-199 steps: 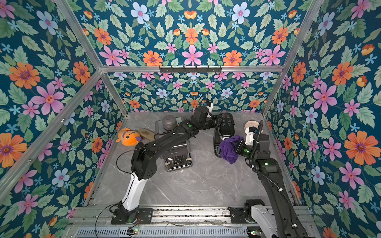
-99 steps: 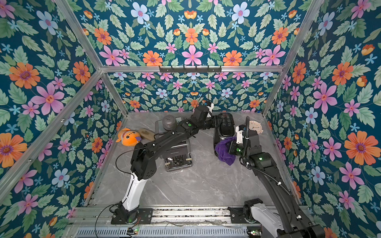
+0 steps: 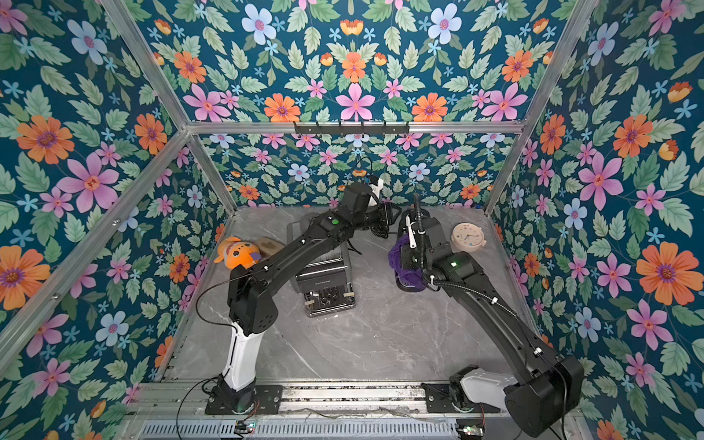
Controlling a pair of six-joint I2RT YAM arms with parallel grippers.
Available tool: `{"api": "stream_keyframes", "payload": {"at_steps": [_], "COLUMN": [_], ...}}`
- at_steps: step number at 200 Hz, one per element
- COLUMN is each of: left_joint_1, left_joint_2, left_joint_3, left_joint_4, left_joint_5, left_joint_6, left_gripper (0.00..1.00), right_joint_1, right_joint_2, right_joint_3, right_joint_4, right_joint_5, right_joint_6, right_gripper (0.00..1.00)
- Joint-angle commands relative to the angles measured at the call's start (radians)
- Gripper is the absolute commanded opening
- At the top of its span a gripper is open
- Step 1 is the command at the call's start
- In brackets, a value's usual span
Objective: Wipe the surface of a coffee machine
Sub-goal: Wipe the dirt from the surface of the coffee machine.
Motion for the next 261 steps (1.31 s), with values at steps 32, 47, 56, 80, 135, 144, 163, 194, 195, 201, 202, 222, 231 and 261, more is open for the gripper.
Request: {"api": "stream_keyframes", "payload": {"at_steps": [32,47,56,80,135,144,163,194,195,201,202,222,231,261], "left_joint_1": [0.037,0.043,0.045,0.052,0.066,0.066,0.066,0.067,0.067,0.067,0.067,0.066,0.067,0.066], "left_joint_2": [-0.079,-0.098,-0.109,-0.136,-0.173,-0.179,-0.187,-0.2,-0.201,-0.204,-0.204,-0.209,-0.21,-0.215], "left_joint_3": [-0.005,-0.017,-0.031,-0.082,-0.128,-0.129,-0.134,-0.144,-0.144,-0.148,-0.148,-0.146,-0.145,-0.152], "left_joint_4": [-0.005,-0.004,-0.001,0.014,0.012,0.007,-0.002,-0.016,-0.015,-0.016,-0.016,-0.021,-0.023,-0.026], "left_joint_5": [-0.038,-0.047,-0.054,-0.067,-0.069,-0.074,-0.085,-0.09,-0.09,-0.09,-0.091,-0.093,-0.094,-0.099], "left_joint_6": [0.069,0.084,0.092,0.103,0.104,0.106,0.108,0.113,0.112,0.112,0.112,0.114,0.114,0.105], "left_gripper": [0.52,0.52,0.52,0.52,0.52,0.52,0.52,0.52,0.52,0.52,0.52,0.52,0.52,0.52], "right_joint_1": [0.017,0.025,0.027,0.027,0.071,0.079,0.087,0.087,0.087,0.087,0.086,0.087,0.087,0.087], "right_joint_2": [0.091,0.124,0.145,0.197,0.266,0.257,0.228,0.194,0.194,0.196,0.196,0.213,0.222,0.254], "right_joint_3": [0.065,0.076,0.083,0.085,0.053,0.034,-0.01,-0.086,-0.089,-0.1,-0.102,-0.135,-0.149,-0.185], "right_joint_4": [0.057,0.071,0.072,0.083,0.091,0.106,0.138,0.195,0.196,0.198,0.197,0.207,0.212,0.228], "right_joint_5": [0.116,0.142,0.153,0.177,0.182,0.179,0.171,0.189,0.19,0.191,0.191,0.18,0.17,0.136], "right_joint_6": [-0.041,-0.052,-0.054,-0.064,-0.059,-0.059,-0.066,-0.109,-0.11,-0.114,-0.114,-0.12,-0.114,-0.087], "right_gripper": [0.0,0.0,0.0,0.0,0.0,0.0,0.0,0.0,0.0,0.0,0.0,0.0,0.0,0.0]}}
